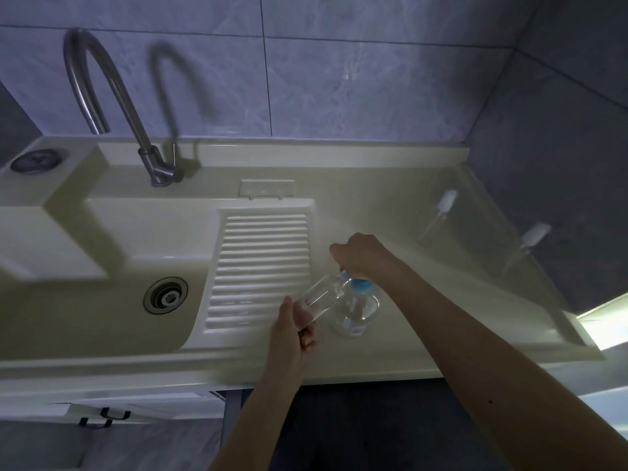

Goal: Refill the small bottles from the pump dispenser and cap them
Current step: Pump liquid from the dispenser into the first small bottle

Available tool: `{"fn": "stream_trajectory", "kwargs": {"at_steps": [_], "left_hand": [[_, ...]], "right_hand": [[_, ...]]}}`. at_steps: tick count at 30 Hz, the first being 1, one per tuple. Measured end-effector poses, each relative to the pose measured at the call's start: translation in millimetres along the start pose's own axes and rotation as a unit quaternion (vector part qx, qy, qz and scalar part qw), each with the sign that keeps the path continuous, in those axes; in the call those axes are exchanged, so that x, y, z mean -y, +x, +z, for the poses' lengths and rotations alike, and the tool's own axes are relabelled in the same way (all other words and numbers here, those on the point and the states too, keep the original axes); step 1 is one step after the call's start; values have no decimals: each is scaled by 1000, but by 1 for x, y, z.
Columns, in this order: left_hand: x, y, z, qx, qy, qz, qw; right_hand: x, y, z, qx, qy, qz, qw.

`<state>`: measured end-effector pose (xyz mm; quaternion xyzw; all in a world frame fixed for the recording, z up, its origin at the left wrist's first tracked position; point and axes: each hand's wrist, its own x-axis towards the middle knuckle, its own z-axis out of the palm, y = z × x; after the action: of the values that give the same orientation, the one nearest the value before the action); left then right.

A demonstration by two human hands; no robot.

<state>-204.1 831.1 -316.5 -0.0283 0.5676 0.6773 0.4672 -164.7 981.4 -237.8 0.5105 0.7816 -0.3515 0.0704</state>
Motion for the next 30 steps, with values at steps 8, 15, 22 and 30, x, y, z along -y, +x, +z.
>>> {"fn": "stream_trajectory", "kwargs": {"at_steps": [8, 15, 22, 30], "left_hand": [[-5, 5, 2, 4, -2, 10, 1000], [-1, 2, 3, 20, -18, 5, 1000], [2, 5, 0, -1, -9, 5, 1000], [0, 3, 0, 13, -16, 13, 1000]], "right_hand": [[8, -7, -17, 119, 1, 22, 993], [0, -4, -8, 59, 0, 0, 998], [-3, -2, 0, -4, -22, -16, 1000], [4, -5, -14, 101, 13, 18, 995]]}}
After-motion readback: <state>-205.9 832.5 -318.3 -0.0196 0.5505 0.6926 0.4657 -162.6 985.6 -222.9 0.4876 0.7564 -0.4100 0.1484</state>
